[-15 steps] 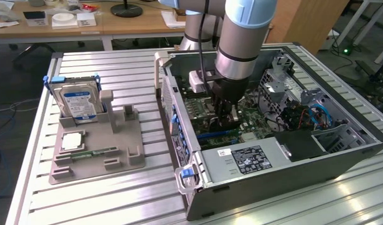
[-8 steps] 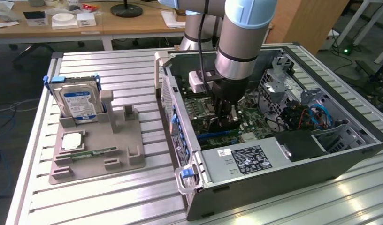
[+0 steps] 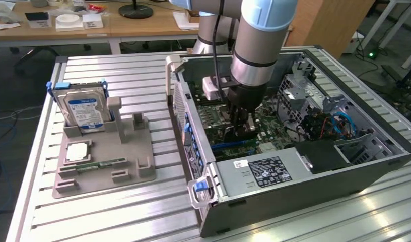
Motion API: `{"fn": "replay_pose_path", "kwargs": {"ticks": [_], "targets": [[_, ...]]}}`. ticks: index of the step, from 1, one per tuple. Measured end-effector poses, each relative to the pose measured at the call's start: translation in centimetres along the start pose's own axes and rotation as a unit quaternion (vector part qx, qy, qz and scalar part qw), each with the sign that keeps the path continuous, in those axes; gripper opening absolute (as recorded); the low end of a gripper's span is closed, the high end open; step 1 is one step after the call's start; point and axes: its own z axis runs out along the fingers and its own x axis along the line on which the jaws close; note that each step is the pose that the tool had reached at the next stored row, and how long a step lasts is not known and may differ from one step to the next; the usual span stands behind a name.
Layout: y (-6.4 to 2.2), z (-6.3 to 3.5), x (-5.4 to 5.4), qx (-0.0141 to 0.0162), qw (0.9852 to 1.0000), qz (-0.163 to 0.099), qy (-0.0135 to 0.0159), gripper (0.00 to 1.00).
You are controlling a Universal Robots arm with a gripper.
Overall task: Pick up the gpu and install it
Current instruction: 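Insert the gpu into the slot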
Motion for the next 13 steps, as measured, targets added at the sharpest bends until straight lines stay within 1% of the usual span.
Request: {"fn": "replay_pose_path", "kwargs": {"ticks": [13], "targets": [[0.02, 0.45, 0.00, -0.0002, 1.0000, 0.000, -0.0012, 0.27]]}}
